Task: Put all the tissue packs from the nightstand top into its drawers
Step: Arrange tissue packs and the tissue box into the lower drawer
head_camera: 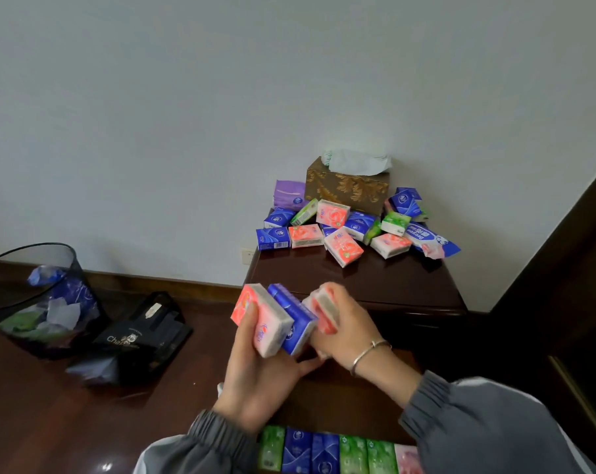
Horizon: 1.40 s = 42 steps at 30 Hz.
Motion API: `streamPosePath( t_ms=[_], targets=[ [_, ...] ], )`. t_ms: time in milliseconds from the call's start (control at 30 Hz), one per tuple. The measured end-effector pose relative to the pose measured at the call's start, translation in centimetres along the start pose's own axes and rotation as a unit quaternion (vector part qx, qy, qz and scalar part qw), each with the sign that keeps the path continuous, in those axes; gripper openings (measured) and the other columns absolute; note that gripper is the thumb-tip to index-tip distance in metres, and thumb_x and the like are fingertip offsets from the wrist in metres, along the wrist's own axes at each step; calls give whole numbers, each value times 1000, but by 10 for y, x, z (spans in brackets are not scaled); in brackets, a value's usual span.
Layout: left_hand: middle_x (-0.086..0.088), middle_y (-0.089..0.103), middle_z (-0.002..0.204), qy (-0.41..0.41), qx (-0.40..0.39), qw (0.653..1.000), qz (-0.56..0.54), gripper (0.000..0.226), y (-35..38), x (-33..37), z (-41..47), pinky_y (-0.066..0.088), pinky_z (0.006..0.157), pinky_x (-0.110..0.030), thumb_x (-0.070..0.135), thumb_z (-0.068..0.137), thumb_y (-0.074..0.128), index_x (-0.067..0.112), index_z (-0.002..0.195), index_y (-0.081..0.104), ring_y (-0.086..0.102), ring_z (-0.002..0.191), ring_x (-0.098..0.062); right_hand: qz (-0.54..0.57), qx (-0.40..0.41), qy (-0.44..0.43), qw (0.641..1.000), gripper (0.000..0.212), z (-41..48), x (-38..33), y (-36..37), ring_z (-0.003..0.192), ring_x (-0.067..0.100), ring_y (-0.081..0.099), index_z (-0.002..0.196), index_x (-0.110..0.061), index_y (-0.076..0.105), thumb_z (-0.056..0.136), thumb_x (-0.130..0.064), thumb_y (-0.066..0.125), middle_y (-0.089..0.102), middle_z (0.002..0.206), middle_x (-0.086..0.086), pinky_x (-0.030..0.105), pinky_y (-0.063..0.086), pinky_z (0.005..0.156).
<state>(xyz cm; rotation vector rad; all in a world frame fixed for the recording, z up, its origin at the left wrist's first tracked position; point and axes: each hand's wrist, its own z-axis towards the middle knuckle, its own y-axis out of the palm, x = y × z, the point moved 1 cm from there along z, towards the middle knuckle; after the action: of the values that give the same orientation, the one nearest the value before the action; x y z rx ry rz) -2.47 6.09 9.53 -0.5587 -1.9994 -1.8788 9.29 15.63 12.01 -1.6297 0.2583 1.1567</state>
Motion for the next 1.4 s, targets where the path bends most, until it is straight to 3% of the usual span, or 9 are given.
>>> streamPosePath(
  t_ms=[133, 233, 333, 467, 633, 800, 1000, 1200, 1400],
  targets=[
    [-20, 47, 143, -31, 2, 1000, 3, 76, 16, -28, 8, 26, 111, -62, 57, 77, 70, 15, 137, 52, 43, 134, -38, -49, -116, -32, 991, 77, -26, 3, -13, 140, 11, 27, 147, -16, 25, 84, -25, 67, 30, 151, -1, 22, 25, 113],
    [-22, 51, 138, -30, 5, 999, 27, 79, 14, -39, 9, 34, 105, -57, 59, 75, 70, 14, 137, 51, 52, 123, -39, 64, -169, 10, 983, 69, -36, 10, -34, 116, -17, 44, 146, -22, 27, 87, -17, 62, 46, 136, -17, 2, 36, 95],
    [-21, 55, 134, -24, -3, 999, 27, 75, 14, -42, 11, 37, 98, -58, 57, 77, 68, 14, 136, 52, 55, 117, -37, 156, -132, 52, 977, 48, -39, 23, -49, 119, -5, 50, 138, -21, 45, 92, -8, 53, 53, 136, -10, 20, 39, 105],
    [-23, 46, 142, -42, -23, 999, 12, 75, 20, -48, 12, 27, 107, -65, 58, 81, 63, 13, 138, 48, 42, 131, -43, 250, -55, 64, 965, 29, -37, 34, -54, 110, 11, 62, 115, -16, 65, 88, -7, 61, 69, 115, -2, 28, 51, 94],
    [-23, 45, 144, -46, -28, 998, 21, 71, 19, -49, 15, 31, 106, -63, 55, 84, 62, 14, 139, 47, 41, 133, -42, 412, -128, 136, 892, 54, -33, 49, -44, 109, 24, 63, 122, -20, 56, 71, -11, 73, 64, 121, 10, 38, 54, 87],
    [-22, 60, 129, -22, 27, 996, 77, 69, 19, -46, 20, 43, 99, -56, 56, 70, 75, 13, 123, 64, 58, 119, -37, 361, -92, 122, 920, 42, -35, 45, -26, 113, 18, 61, 123, -24, 57, 89, 0, 49, 68, 117, 3, 40, 44, 104],
    [-20, 65, 122, -15, 97, 991, 86, 66, 22, -44, 23, 47, 96, -54, 51, 60, 83, 14, 114, 70, 64, 110, -34, 307, -89, 97, 943, 60, -39, 31, -10, 109, -5, 57, 143, -33, 35, 91, -5, 45, 57, 128, -14, 12, 48, 81],
    [-22, 64, 119, -28, 137, 988, 60, 65, 6, -23, 11, 52, 76, -45, 44, 72, 69, 8, 125, 61, 65, 96, -33, 332, -182, 108, 919, 108, -37, 18, 0, 141, 11, 25, 150, -27, 14, 51, -30, 57, 17, 157, -3, 27, 39, 106],
    [-22, 60, 125, 36, 129, 991, -3, 71, -13, 4, 4, 55, 78, -46, 45, 72, 67, 7, 131, 57, 65, 102, -35, 274, -234, 64, 931, 72, 0, 0, 8, 127, -8, 40, 144, -28, 34, 77, -40, 57, 44, 141, -19, 22, 25, 110]
  ],
)
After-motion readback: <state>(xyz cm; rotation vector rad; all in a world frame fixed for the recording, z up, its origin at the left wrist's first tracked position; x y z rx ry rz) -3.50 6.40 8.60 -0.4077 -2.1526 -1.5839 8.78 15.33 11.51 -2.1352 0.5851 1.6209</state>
